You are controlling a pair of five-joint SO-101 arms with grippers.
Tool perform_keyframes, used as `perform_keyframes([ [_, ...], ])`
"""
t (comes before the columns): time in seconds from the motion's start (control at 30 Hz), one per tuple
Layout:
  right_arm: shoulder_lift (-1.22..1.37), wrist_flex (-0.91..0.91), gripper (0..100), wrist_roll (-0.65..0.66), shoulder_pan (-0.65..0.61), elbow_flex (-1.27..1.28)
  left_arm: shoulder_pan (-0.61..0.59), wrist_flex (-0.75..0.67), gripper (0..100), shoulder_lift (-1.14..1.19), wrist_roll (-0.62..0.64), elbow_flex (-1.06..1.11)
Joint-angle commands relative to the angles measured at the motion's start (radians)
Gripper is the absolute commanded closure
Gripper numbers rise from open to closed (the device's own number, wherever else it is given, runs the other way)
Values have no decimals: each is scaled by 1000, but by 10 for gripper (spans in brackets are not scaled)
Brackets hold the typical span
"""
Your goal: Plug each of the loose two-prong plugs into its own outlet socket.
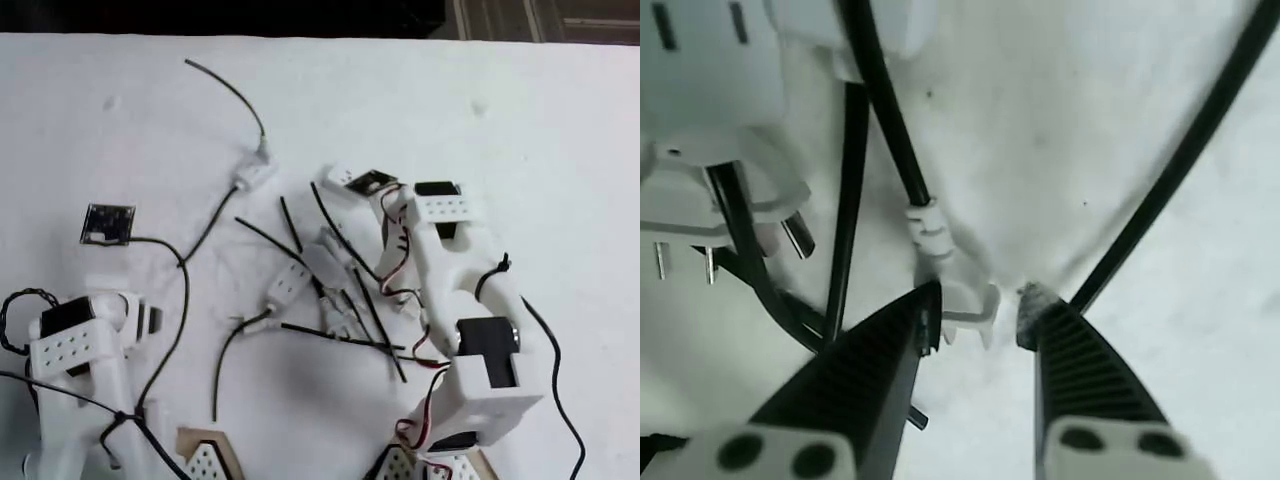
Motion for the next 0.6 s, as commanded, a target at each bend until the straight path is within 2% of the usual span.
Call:
perform_keyframes([
  [0.0,-2,-12,868,2,-39,14,-8,-15,775,-24,0,-5],
  [0.23,-2,-8,872,2,-59,18,-8,-15,775,-24,0,-5],
  [0.4,-4,-8,975,2,-59,20,-8,-15,775,-24,0,-5],
  [0.57,-15,22,981,2,-61,17,-8,-15,775,-24,0,-5],
])
